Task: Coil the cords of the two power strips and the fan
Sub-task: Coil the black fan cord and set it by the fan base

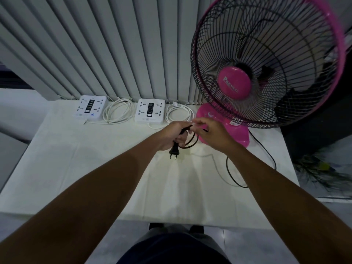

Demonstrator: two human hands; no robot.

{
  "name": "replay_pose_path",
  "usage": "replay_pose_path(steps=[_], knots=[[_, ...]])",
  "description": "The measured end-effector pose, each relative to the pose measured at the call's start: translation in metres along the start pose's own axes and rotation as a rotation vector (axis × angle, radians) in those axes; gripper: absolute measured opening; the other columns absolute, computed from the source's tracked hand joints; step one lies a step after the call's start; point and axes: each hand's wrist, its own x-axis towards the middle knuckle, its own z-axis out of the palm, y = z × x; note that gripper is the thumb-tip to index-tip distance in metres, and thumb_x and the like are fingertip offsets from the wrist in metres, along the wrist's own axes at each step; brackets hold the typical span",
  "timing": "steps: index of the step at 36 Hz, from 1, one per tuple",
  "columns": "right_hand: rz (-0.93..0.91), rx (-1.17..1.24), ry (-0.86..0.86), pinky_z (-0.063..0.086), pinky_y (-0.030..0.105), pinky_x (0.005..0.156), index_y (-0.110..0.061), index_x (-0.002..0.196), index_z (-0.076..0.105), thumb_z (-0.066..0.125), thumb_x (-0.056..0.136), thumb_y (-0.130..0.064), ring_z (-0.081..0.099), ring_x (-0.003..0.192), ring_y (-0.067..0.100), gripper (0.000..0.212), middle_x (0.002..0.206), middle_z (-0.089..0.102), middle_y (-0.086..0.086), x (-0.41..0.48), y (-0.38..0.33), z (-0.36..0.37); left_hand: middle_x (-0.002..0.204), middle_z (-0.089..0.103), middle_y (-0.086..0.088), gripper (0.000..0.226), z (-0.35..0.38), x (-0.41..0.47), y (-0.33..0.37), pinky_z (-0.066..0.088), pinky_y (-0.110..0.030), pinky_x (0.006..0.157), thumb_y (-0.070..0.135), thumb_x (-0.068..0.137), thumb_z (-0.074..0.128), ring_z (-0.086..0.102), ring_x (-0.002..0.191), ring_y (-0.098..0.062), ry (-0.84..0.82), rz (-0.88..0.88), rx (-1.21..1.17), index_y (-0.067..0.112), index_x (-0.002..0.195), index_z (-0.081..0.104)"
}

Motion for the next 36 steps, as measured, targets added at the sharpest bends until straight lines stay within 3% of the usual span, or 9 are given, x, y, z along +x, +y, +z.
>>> replay_pose_path(steps=[4,7,9,12,17,22,28,33,36], knots=[[-0.037,0.069,-0.109,0.050,0.025,0.077,-0.020,0.115,0.075,0.066,0.097,-0.020,0.066,0.083,0.011,0.020,0.096,0.077,0.005,-0.006,0.004,0.002,0.044,0.021,0.006,0.038,-0.004,0.000,0.000,0.029,-0.026,0.044,0.032,0.106,0.034,0.013,0.037,-0.009,-0.018,-0.067,-0.105,0.015,0.075,0.046],[-0.036,0.064,-0.076,0.055,0.031,0.080,-0.014,0.114,0.076,0.066,0.096,-0.013,0.073,0.088,0.021,0.020,0.093,0.078,0.008,-0.007,0.008,0.003,0.047,0.021,0.006,0.038,-0.006,-0.002,0.001,0.033,-0.027,0.049,0.034,0.106,0.034,0.014,0.037,-0.009,-0.073,-0.095,-0.128,0.017,0.075,0.048],[-0.064,0.017,-0.059,0.054,0.022,0.075,-0.014,0.112,0.076,0.065,0.096,-0.010,0.072,0.082,0.012,0.020,0.089,0.078,0.005,-0.007,0.009,0.003,0.050,0.020,0.005,0.038,-0.007,-0.004,0.001,0.038,-0.028,0.053,0.035,0.106,0.034,0.014,0.039,-0.011,-0.104,-0.103,-0.125,0.017,0.077,0.049],[-0.113,-0.045,-0.043,0.047,0.013,0.065,-0.011,0.106,0.077,0.064,0.094,-0.006,0.063,0.068,-0.002,0.018,0.081,0.076,0.003,-0.007,0.010,0.003,0.053,0.021,0.004,0.038,-0.008,-0.006,0.000,0.047,-0.031,0.066,0.040,0.106,0.035,0.018,0.045,-0.014,-0.136,-0.115,-0.089,0.016,0.083,0.053],[-0.184,-0.054,-0.044,0.050,0.017,0.067,-0.016,0.107,0.079,0.066,0.095,-0.010,0.068,0.073,0.009,0.019,0.082,0.076,0.003,-0.010,0.013,-0.002,0.055,0.027,0.003,0.037,-0.013,-0.008,-0.005,0.052,-0.036,0.090,0.038,0.106,0.042,0.033,0.048,-0.016,-0.241,-0.091,-0.060,0.014,0.093,0.068],[-0.211,-0.046,-0.026,0.042,0.003,0.067,-0.015,0.111,0.078,0.066,0.095,-0.010,0.065,0.073,-0.010,0.021,0.075,0.072,-0.025,-0.010,0.016,-0.001,0.055,0.023,0.007,0.040,-0.015,-0.008,-0.003,0.041,-0.031,0.080,0.045,0.105,0.039,0.020,0.045,-0.013,-0.350,-0.141,-0.130,0.020,0.082,0.060],[-0.170,-0.099,-0.011,0.043,0.019,0.061,-0.025,0.103,0.075,0.058,0.100,-0.021,0.056,0.063,-0.001,0.019,0.073,0.068,-0.001,-0.009,0.025,-0.001,0.055,0.021,0.008,0.036,-0.006,-0.004,-0.001,0.041,-0.029,0.061,0.034,0.105,0.036,0.018,0.041,-0.010,-0.232,-0.075,-0.170,0.024,0.072,0.044],[-0.054,-0.178,0.010,0.036,0.013,0.058,-0.019,0.113,0.068,0.037,0.105,-0.031,0.055,0.062,-0.007,0.034,0.069,0.057,-0.014,-0.017,0.042,-0.001,0.052,0.026,0.008,0.035,-0.011,-0.002,0.002,0.020,-0.027,0.047,0.033,0.105,0.037,0.020,0.039,-0.010,-0.145,0.010,-0.405,0.022,0.071,0.043],[0.055,-0.210,0.016,0.051,0.034,0.068,-0.012,0.112,0.066,0.036,0.107,-0.030,0.065,0.075,0.010,0.035,0.081,0.068,0.000,-0.021,0.055,0.002,0.048,0.025,0.009,0.035,-0.015,-0.002,0.004,0.008,-0.026,0.044,0.032,0.105,0.035,0.010,0.039,-0.009,-0.126,-0.003,-0.439,0.021,0.073,0.045]])
